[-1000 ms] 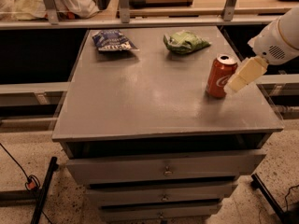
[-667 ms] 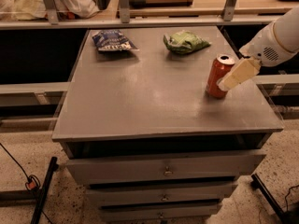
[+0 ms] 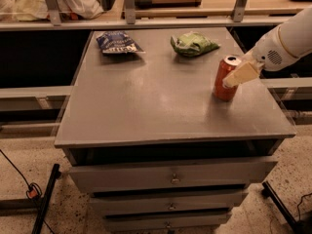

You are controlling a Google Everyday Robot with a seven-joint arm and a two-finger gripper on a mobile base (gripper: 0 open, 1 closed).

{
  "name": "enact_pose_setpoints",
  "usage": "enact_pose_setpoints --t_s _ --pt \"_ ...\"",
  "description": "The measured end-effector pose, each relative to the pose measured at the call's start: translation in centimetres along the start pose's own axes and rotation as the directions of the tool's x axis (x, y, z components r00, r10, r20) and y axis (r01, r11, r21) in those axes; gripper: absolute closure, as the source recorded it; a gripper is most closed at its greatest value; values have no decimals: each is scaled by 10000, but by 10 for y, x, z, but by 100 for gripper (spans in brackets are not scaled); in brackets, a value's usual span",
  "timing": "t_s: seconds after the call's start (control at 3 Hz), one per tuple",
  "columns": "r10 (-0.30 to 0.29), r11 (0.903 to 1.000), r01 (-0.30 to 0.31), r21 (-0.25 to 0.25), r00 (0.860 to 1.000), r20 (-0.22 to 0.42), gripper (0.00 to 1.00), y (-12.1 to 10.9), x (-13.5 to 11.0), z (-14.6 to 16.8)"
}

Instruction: Pick coke can

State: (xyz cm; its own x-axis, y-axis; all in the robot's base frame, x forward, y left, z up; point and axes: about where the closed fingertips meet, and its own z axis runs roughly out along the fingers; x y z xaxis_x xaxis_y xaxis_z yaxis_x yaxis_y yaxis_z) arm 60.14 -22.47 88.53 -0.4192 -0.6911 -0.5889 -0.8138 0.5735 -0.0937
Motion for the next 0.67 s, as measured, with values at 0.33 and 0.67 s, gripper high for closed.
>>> enact_pose_setpoints --t_s 0.33,0.67 --pt "115 9997 -110 -219 9996 240 88 -1 -6 -4" --pt "23 9995 -7 -317 9988 485 100 -4 -19 -19"
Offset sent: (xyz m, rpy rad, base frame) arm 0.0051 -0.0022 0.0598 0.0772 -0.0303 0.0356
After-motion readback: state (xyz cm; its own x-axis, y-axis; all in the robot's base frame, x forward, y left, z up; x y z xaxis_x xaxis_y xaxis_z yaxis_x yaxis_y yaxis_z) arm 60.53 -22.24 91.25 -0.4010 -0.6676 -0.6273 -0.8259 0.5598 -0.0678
